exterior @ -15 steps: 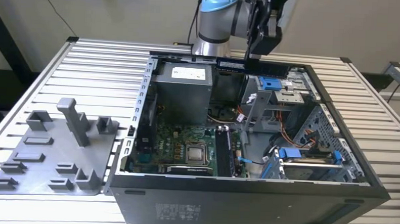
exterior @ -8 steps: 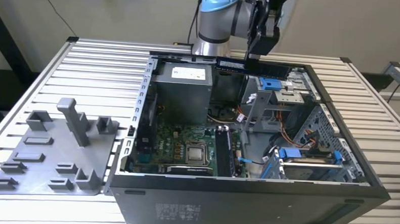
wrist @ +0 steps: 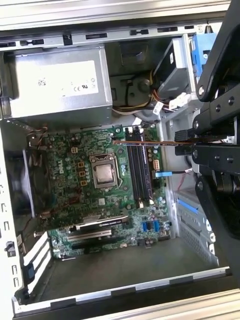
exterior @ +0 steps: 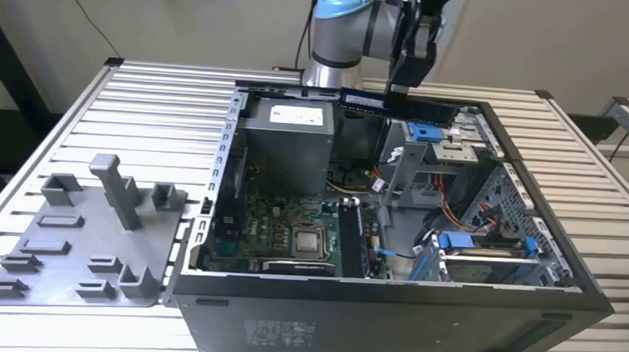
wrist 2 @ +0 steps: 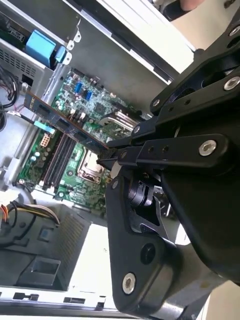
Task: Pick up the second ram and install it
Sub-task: 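Insert the second ram into the second slot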
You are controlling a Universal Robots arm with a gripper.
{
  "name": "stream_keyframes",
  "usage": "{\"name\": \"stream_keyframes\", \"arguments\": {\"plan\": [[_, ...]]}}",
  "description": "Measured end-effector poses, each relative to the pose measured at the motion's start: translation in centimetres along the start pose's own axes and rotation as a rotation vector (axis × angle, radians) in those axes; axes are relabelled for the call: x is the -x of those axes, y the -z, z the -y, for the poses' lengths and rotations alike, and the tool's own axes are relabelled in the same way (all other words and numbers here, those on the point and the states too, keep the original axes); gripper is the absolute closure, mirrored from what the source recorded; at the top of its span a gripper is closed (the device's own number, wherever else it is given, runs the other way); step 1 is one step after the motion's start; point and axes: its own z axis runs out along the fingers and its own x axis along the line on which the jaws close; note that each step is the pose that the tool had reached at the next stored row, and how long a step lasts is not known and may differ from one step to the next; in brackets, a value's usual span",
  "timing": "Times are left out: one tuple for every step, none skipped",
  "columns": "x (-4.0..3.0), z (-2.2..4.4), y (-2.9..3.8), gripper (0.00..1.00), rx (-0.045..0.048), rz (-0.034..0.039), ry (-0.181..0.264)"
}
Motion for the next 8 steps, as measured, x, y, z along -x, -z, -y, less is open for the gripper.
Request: {"name": "stream_keyframes", "arguments": {"plan": [[0.0,0.0,0.0,0.86,0.0,0.0,-0.005],[0.0,0.0,-0.01,0.86,0.0,0.0,-0.01],[0.0,0.0,-0.01,0.86,0.0,0.0,-0.016],[0.0,0.0,-0.01,0.86,0.0,0.0,-0.022],[0.0,0.0,-0.01,0.86,-0.0001,0.0,-0.027],[0.0,0.0,-0.02,0.86,-0.0001,-0.0001,-0.033],[0.0,0.0,-0.02,0.86,-0.0001,0.0,-0.039],[0.0,0.0,-0.02,0.86,-0.0001,0.0,-0.044]]}}
